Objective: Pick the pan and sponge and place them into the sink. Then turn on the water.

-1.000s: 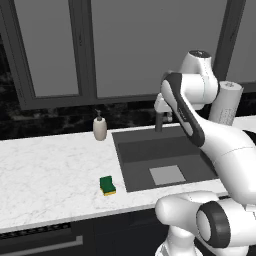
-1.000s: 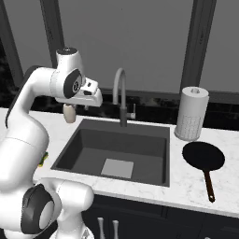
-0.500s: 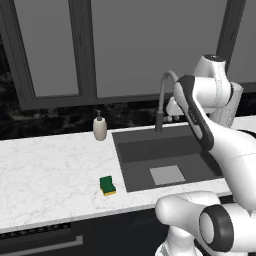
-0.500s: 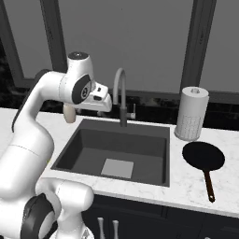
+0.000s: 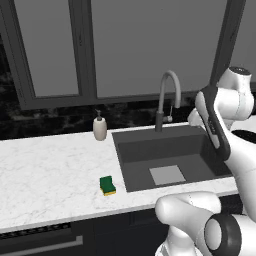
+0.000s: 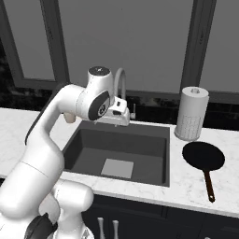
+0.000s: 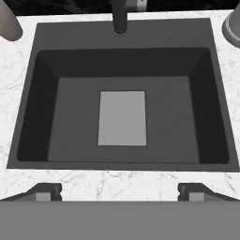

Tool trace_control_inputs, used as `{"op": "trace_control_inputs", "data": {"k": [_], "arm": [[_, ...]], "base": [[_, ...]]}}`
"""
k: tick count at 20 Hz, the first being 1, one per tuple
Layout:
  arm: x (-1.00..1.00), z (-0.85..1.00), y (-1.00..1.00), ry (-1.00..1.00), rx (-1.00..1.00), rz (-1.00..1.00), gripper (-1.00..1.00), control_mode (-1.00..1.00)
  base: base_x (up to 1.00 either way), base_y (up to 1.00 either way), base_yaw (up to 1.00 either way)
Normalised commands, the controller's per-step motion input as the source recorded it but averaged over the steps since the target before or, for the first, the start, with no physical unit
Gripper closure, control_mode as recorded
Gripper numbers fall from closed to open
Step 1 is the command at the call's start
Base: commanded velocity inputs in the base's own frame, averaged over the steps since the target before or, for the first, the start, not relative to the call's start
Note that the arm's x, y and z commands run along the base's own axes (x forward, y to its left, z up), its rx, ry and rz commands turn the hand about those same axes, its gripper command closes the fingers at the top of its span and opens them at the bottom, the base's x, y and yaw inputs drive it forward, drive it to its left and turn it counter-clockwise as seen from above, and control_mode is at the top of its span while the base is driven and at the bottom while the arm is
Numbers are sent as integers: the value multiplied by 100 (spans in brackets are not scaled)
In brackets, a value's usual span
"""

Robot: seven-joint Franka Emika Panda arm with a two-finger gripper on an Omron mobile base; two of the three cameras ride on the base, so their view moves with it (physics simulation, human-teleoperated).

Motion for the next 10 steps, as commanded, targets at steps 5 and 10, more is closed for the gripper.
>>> {"op": "trace_control_inputs", "data": {"k": [5, 10], "arm": [[-18, -25, -71, 0, 0, 0, -100, -100], [-4, -22, -72, 0, 0, 0, -100, -100]], "base": [[0, 0, 0], [0, 0, 0]]}}
